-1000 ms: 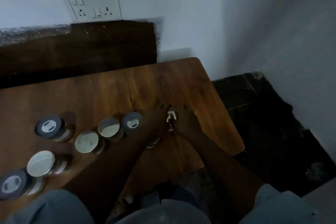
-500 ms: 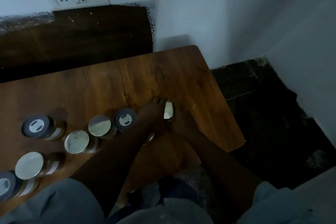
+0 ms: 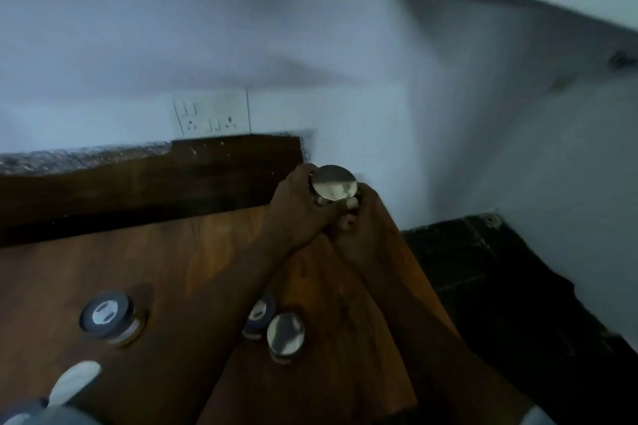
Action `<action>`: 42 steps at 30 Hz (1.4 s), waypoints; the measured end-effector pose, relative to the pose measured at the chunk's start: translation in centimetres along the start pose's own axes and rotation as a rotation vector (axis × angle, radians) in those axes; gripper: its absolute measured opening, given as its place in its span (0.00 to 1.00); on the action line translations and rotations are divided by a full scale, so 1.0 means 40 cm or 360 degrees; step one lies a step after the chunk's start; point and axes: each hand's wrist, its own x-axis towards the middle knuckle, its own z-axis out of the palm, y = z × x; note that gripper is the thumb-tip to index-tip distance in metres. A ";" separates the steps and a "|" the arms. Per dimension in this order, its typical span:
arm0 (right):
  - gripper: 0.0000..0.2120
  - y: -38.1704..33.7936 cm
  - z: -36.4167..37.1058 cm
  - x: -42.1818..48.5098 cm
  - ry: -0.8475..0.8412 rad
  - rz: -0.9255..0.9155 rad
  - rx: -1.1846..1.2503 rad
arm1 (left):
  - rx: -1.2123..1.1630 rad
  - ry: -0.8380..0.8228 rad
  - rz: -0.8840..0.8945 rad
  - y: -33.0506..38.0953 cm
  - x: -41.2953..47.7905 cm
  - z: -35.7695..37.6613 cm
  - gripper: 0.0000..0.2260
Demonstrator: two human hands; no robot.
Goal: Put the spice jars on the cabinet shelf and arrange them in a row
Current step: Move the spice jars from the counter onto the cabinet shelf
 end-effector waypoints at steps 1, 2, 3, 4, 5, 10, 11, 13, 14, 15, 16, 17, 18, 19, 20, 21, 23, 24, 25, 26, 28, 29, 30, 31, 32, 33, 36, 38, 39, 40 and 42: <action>0.24 -0.019 -0.003 0.016 0.0084 0.0005 0.0187 | -0.0075 0.0016 0.0084 0.019 0.021 -0.031 0.35; 0.25 -0.041 -0.010 0.032 0.0150 -0.0012 0.0314 | -0.0187 -0.0005 0.0120 0.039 0.038 -0.062 0.30; 0.27 -0.066 -0.017 0.058 0.0192 -0.0055 0.0390 | -0.0317 -0.0019 0.0133 0.056 0.055 -0.087 0.25; 0.30 -0.100 -0.027 0.085 0.0192 -0.0108 0.0426 | -0.0426 -0.0033 0.0122 0.077 0.068 -0.116 0.20; 0.32 -0.134 -0.041 0.111 0.0168 -0.0168 0.0504 | -0.0536 -0.0061 0.0122 0.096 0.082 -0.141 0.18; 0.31 -0.282 -0.135 0.226 0.0187 -0.0489 0.0742 | -0.0524 -0.0024 0.0379 0.220 0.183 -0.263 0.19; 0.31 -0.317 -0.157 0.253 0.0187 -0.0563 0.0791 | -0.0478 0.0041 0.0442 0.247 0.211 -0.287 0.20; 0.30 -0.392 -0.205 0.306 0.0193 -0.0693 0.0866 | -0.0376 0.0202 0.0574 0.305 0.268 -0.331 0.22; 0.29 -0.430 -0.227 0.333 0.0199 -0.0755 0.0868 | -0.0314 0.0282 0.0646 0.334 0.298 -0.350 0.22; 0.29 -0.466 -0.246 0.360 0.0200 -0.0812 0.0855 | -0.0258 0.0347 0.0709 0.364 0.328 -0.368 0.22; 0.28 -0.500 -0.263 0.387 0.0190 -0.0866 0.0833 | -0.0194 0.0398 0.0762 0.397 0.358 -0.384 0.21; 0.29 -0.530 -0.275 0.414 0.0187 -0.0905 0.0817 | -0.0138 0.0442 0.0805 0.425 0.389 -0.398 0.21; 0.29 -0.555 -0.286 0.443 0.0178 -0.0933 0.0819 | -0.0079 0.0486 0.0827 0.449 0.420 -0.409 0.21; 0.30 -0.577 -0.298 0.474 0.0165 -0.0950 0.0824 | -0.0031 0.0530 0.0828 0.469 0.452 -0.417 0.20; 0.31 -0.595 -0.308 0.506 0.0148 -0.0963 0.0816 | 0.0007 0.0571 0.0809 0.486 0.484 -0.424 0.20; 0.33 -0.610 -0.319 0.541 0.0125 -0.0970 0.0789 | 0.0034 0.0606 0.0774 0.499 0.518 -0.428 0.20; 0.38 -0.632 -0.334 0.621 0.0056 -0.0937 0.0754 | 0.0082 0.0656 0.0660 0.518 0.590 -0.436 0.21; 0.41 -0.640 -0.338 0.657 0.0031 -0.0892 0.0713 | 0.0095 0.0667 0.0597 0.523 0.623 -0.438 0.21; 0.43 -0.647 -0.340 0.690 0.0020 -0.0854 0.0642 | 0.0106 0.0672 0.0544 0.523 0.654 -0.437 0.22; 0.44 -0.651 -0.342 0.723 0.0015 -0.0827 0.0559 | 0.0112 0.0674 0.0505 0.523 0.685 -0.432 0.22; 0.45 -0.653 -0.340 0.790 -0.0008 -0.0795 0.0393 | 0.0110 0.0687 0.0445 0.517 0.746 -0.416 0.21; 0.45 -0.649 -0.341 0.812 -0.0027 -0.0778 0.0314 | 0.0114 0.0683 0.0412 0.513 0.763 -0.407 0.21; 0.45 -0.645 -0.338 0.837 -0.0043 -0.0763 0.0240 | 0.0130 0.0662 0.0377 0.508 0.785 -0.399 0.20; 0.44 -0.639 -0.333 0.863 -0.0050 -0.0754 0.0169 | 0.0157 0.0620 0.0334 0.503 0.806 -0.393 0.19; 0.44 -0.634 -0.328 0.886 -0.0044 -0.0739 0.0105 | 0.0187 0.0558 0.0293 0.497 0.826 -0.388 0.18; 0.43 -0.629 -0.323 0.907 -0.0021 -0.0714 0.0051 | 0.0226 0.0479 0.0264 0.490 0.844 -0.383 0.16; 0.42 -0.622 -0.310 0.947 0.0129 -0.0679 -0.0150 | 0.0464 0.0237 0.0282 0.478 0.875 -0.367 0.16; 0.36 -0.621 -0.303 0.960 0.0252 -0.0692 -0.0343 | 0.0688 0.0125 0.0299 0.477 0.884 -0.354 0.19; 0.33 -0.620 -0.299 0.964 0.0290 -0.0690 -0.0412 | 0.0797 0.0077 0.0303 0.476 0.889 -0.348 0.21; 0.31 -0.620 -0.295 0.966 0.0309 -0.0688 -0.0460 | 0.0884 0.0039 0.0305 0.475 0.894 -0.343 0.22; 0.30 -0.622 -0.288 0.969 0.0313 -0.0674 -0.0520 | 0.0960 0.0002 0.0300 0.473 0.902 -0.338 0.23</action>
